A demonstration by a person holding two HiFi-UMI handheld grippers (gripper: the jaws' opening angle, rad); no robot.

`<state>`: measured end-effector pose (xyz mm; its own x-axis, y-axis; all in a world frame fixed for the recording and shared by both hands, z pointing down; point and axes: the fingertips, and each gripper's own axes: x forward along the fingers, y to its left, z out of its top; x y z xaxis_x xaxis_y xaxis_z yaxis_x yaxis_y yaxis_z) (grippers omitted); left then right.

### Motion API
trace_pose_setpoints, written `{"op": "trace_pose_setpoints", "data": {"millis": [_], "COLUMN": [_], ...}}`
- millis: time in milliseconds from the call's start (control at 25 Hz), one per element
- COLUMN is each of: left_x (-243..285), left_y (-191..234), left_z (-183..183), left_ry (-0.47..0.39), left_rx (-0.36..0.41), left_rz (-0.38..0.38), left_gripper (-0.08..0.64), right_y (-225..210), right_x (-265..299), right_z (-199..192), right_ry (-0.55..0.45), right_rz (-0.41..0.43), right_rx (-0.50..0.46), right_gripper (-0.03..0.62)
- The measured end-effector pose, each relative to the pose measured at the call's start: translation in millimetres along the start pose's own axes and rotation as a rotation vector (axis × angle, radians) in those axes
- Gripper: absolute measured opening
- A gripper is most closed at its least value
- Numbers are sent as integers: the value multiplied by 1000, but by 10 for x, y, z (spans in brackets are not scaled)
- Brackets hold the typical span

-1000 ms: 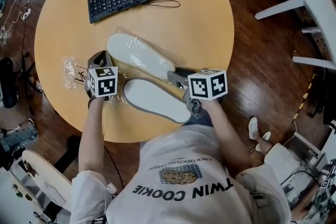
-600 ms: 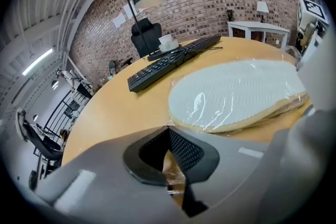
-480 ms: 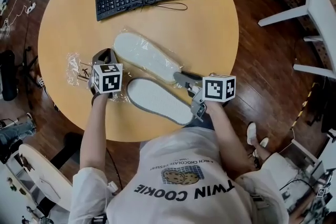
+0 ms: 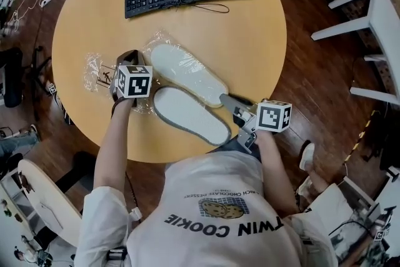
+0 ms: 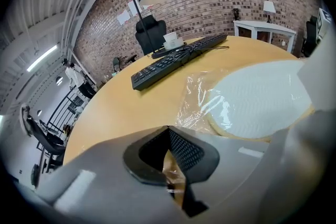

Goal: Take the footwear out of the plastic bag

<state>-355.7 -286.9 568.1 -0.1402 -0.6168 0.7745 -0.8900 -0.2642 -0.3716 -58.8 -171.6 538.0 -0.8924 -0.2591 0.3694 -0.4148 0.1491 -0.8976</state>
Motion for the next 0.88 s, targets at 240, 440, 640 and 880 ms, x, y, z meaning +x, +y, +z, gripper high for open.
{"op": "trace_pose_setpoints", "data": {"millis": [240,440,640,880], "left_x": [-11,-17,-13,-12], "left_y": [-4,7,56,63], "left_z": [-2,0,-30,-21], "left_ry": [2,-1,-1,3], "left_rx": [-3,-7,-12,-19], "left_rz": [2,9,32,35], "left_gripper": [2,2,2,2], "right_y": [-21,-103,-221,-412], "right_x": [-193,-416,-720,-1160], "right_z": [-73,-113,-47,53], "right_ry": [-31,-75,-132,-174], "right_rz": [5,-14,-40,-82], "right_rx": [2,2,-10,-13], "right_gripper": [67,67,67,67]}}
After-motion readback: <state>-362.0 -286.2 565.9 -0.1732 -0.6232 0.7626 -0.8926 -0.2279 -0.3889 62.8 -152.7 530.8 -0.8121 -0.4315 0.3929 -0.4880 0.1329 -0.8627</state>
